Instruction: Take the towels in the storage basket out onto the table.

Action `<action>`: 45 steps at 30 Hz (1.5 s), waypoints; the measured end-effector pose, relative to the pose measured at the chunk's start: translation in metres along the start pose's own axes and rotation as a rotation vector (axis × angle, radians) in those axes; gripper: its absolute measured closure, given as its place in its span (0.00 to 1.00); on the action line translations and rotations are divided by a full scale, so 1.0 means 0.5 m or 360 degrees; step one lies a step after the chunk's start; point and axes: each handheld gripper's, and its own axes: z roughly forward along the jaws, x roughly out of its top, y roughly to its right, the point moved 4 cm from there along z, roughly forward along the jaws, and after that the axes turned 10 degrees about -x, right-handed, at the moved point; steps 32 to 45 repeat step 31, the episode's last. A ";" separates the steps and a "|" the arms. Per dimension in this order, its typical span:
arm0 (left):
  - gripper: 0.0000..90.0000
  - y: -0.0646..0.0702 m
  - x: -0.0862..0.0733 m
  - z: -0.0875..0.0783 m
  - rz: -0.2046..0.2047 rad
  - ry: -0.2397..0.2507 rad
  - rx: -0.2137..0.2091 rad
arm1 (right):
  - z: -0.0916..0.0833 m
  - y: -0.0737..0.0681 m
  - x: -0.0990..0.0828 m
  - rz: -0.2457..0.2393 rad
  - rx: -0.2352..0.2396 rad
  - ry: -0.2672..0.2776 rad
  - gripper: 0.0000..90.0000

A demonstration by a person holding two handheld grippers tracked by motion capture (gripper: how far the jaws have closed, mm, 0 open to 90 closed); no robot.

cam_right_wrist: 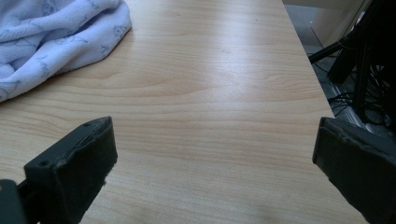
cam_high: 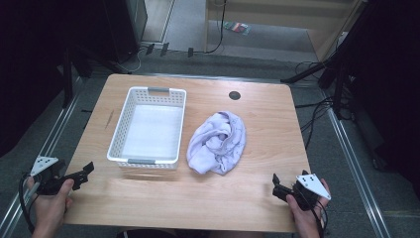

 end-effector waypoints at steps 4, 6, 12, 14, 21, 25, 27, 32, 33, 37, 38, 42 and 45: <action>0.00 -0.008 -0.013 0.002 0.0008 -0.0014 -0.0006 | 0.000 0.001 0.000 0.0003 -0.0001 -0.0001 0.00; 0.00 -0.009 -0.013 0.003 0.0009 -0.0007 0.0006 | -0.001 0.001 0.000 0.0002 0.0001 0.0001 0.00; 0.00 -0.007 -0.020 0.010 0.0023 -0.0052 -0.0019 | -0.001 0.001 0.000 0.0008 0.0006 -0.0001 0.00; 0.00 -0.006 -0.021 0.012 0.0017 -0.0060 -0.0039 | -0.001 0.002 0.000 0.0009 0.0011 0.0001 0.00; 0.01 -0.004 -0.026 0.024 0.0021 -0.0131 0.0026 | 0.002 0.005 -0.001 0.0026 0.0025 -0.0022 0.00; 0.03 -0.004 -0.026 0.026 0.0014 -0.0145 0.0054 | 0.002 0.006 -0.001 0.0032 0.0028 -0.0028 0.00; 0.06 -0.004 -0.026 0.027 0.0010 -0.0146 0.0063 | 0.002 0.006 -0.001 0.0027 0.0029 -0.0027 0.00; 0.08 -0.003 -0.026 0.026 0.0013 -0.0135 0.0048 | 0.002 0.006 -0.001 0.0032 0.0030 -0.0027 0.00; 0.08 -0.003 -0.026 0.026 0.0013 -0.0135 0.0048 | 0.002 0.006 -0.001 0.0032 0.0030 -0.0027 0.00; 0.08 -0.003 -0.026 0.026 0.0013 -0.0135 0.0048 | 0.002 0.006 -0.001 0.0032 0.0030 -0.0027 0.00; 0.08 -0.003 -0.026 0.026 0.0013 -0.0135 0.0048 | 0.002 0.006 -0.001 0.0032 0.0030 -0.0027 0.00; 0.08 -0.003 -0.026 0.026 0.0013 -0.0135 0.0048 | 0.002 0.006 -0.001 0.0032 0.0030 -0.0027 0.00; 0.08 -0.003 -0.026 0.026 0.0013 -0.0135 0.0048 | 0.002 0.006 -0.001 0.0032 0.0030 -0.0027 0.00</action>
